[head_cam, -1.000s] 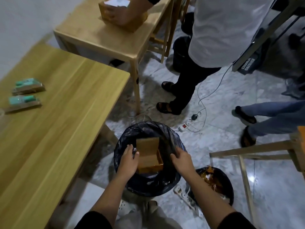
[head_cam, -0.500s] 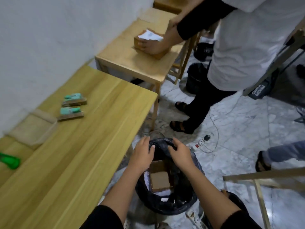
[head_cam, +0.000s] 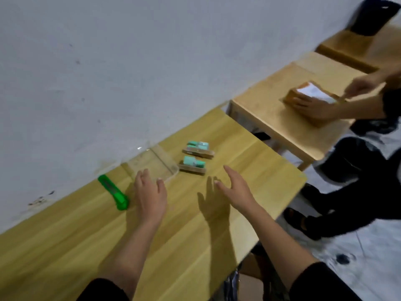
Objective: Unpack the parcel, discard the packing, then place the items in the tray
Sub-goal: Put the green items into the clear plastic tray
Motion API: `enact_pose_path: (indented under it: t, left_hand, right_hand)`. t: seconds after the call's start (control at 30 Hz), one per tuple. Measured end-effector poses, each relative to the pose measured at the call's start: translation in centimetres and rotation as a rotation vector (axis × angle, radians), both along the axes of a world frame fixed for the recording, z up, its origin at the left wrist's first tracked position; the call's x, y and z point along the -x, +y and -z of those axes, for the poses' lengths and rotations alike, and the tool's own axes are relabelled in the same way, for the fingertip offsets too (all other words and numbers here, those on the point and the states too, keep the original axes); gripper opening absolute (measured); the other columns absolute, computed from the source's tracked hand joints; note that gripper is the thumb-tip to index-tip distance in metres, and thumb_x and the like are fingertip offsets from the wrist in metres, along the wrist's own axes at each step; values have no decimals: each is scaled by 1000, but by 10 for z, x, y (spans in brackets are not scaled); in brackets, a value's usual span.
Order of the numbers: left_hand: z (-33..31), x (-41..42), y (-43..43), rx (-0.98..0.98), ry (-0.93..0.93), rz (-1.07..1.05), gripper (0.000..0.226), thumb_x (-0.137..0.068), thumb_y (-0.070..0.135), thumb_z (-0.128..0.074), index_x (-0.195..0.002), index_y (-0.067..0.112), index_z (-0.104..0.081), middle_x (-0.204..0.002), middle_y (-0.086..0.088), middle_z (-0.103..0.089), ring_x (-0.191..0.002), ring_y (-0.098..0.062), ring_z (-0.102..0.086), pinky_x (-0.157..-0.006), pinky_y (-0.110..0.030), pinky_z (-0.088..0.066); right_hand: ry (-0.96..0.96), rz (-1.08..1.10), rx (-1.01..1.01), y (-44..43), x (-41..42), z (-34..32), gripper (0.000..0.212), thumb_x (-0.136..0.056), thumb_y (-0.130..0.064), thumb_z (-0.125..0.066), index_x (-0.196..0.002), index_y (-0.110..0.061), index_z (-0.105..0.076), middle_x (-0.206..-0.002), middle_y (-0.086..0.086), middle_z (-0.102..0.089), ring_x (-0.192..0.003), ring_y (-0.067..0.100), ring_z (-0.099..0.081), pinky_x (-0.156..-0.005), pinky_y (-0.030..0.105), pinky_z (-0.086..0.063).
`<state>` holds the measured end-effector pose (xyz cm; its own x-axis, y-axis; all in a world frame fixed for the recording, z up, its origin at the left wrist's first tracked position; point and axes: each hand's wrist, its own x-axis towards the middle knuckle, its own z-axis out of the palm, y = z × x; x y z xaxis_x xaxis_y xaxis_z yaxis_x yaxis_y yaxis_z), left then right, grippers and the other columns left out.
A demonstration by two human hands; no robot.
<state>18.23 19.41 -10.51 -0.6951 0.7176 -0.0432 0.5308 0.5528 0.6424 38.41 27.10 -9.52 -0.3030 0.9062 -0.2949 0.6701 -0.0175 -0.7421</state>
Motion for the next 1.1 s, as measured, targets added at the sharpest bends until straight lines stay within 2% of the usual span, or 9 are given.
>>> enact_pose_path:
  t: [0.2, 0.3, 0.4, 0.5, 0.57, 0.67, 0.8, 0.9, 1.1]
  left_hand:
    - [33, 48, 24, 25, -161, -161, 59, -97, 24, -39, -145, 2, -14, -153, -18, -16, -141, -32, -17, -114, -37, -19]
    - [44, 51, 36, 27, -185, -178, 63, -97, 23, -40, -146, 1, -8, -154, -19, -11, -143, -31, -12, -114, -33, -13]
    - [52, 54, 41, -14, -177, -201, 62, -97, 22, -40, -146, 2, -8, -155, -18, -14, -143, -29, -16, -112, -25, -12]
    - [54, 52, 44, -68, -194, -214, 60, -98, 20, -37, -147, 7, -6, -156, -11, -15, -142, -23, -19, -102, -12, -13]
    - [55, 49, 45, -109, -230, -230, 58, -99, 19, -35, -148, 11, -5, -157, -5, -11, -142, -18, -17, -99, -8, -9]
    - [57, 46, 47, -153, -282, -245, 56, -99, 18, -33, -148, 13, -5, -157, -1, -10, -142, -12, -14, -97, -1, -5]
    - [56, 47, 50, -180, -299, -250, 58, -98, 17, -36, -148, 14, -7, -156, -1, -13, -141, -9, -14, -98, -1, -6]
    - [54, 47, 48, -192, -320, -241, 57, -98, 15, -36, -148, 12, -7, -156, -1, -13, -130, 2, -11, -91, 9, -3]
    - [50, 46, 50, -221, -378, -243, 55, -99, 13, -31, -148, 12, -5, -156, -1, -10, -128, 3, -9, -83, 17, -4]
  right_hand:
    - [-256, -362, -146, 72, 61, 18, 119, -63, -57, -74, -147, -20, 1, -158, 5, -2, -145, 25, -3, -118, 42, -18]
    - [-428, -477, -206, 102, 76, 31, 133, -56, -67, -72, -147, -16, 10, -157, 10, 13, -145, 26, 10, -119, 42, -3]
    - [-534, -579, -240, 120, 87, 44, 141, -49, -77, -67, -146, -15, 14, -156, 13, 17, -144, 28, 14, -117, 41, 3]
    - [-581, -605, -273, 127, 94, 55, 138, -49, -80, -64, -147, -16, 10, -157, 16, 10, -145, 32, 7, -117, 44, -2]
    - [-572, -560, -325, 129, 98, 61, 129, -54, -80, -61, -147, -16, 0, -155, 15, -9, -142, 33, -9, -115, 46, -15]
    - [-562, -474, -425, 128, 105, 65, 112, -62, -77, -56, -144, -13, -16, -140, 14, -34, -127, 32, -32, -103, 45, -34]
    - [-600, -429, -427, 130, 116, 67, 104, -61, -78, -55, -139, -15, -24, -129, 15, -40, -116, 32, -40, -92, 43, -38]
    - [-600, -411, -402, 131, 122, 67, 102, -62, -76, -55, -138, -16, -24, -126, 15, -41, -115, 32, -40, -89, 42, -39]
    - [-633, -361, -385, 127, 134, 65, 97, -67, -73, -54, -138, -15, -23, -124, 16, -41, -112, 33, -41, -86, 43, -42]
